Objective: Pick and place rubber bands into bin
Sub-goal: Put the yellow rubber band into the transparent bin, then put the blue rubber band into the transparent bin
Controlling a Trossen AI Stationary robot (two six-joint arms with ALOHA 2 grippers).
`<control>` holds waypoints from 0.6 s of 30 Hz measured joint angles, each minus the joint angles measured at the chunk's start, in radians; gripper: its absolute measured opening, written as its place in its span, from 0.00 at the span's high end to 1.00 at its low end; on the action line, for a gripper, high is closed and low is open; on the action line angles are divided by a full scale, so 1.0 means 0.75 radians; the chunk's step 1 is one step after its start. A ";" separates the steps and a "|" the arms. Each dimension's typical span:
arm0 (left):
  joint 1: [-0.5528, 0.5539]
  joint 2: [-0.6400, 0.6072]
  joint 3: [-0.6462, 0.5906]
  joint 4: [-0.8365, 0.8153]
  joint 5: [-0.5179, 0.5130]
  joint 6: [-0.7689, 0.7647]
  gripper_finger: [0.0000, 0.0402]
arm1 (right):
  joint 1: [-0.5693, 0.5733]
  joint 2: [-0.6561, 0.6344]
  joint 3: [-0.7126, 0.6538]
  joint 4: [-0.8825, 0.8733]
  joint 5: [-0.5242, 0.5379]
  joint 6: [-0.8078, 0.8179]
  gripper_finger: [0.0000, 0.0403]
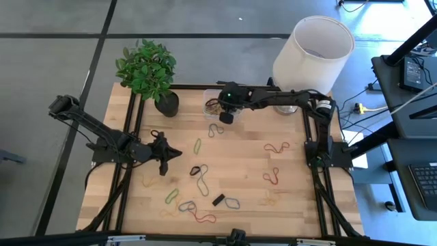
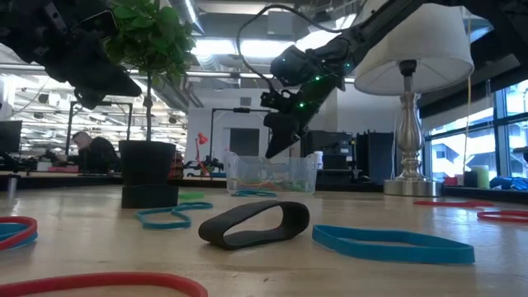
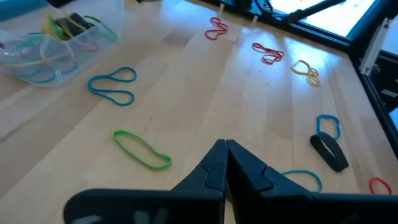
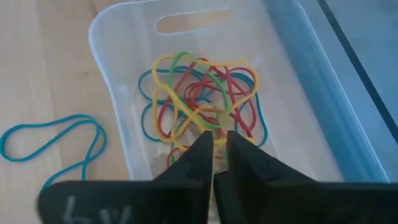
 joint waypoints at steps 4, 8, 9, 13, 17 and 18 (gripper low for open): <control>0.000 0.000 0.000 0.000 -0.072 0.000 1.00 | 0.000 0.000 0.000 -0.003 0.001 0.003 0.81; 0.000 0.000 0.000 0.000 -0.096 0.000 1.00 | 0.000 0.000 0.056 -0.117 0.001 0.034 0.76; 0.000 0.000 0.000 0.000 -0.096 0.000 1.00 | 0.000 0.000 0.081 -0.154 0.001 0.041 0.75; 0.000 0.000 0.000 0.000 -0.095 0.000 1.00 | 0.000 0.000 0.218 -0.365 -0.001 0.062 0.74; 0.000 0.000 0.000 0.000 -0.067 0.000 1.00 | 0.031 -0.003 0.376 -0.572 -0.060 0.154 0.75; 0.000 0.000 0.000 0.000 -0.050 0.001 1.00 | 0.049 -0.003 0.406 -0.614 -0.074 0.187 0.76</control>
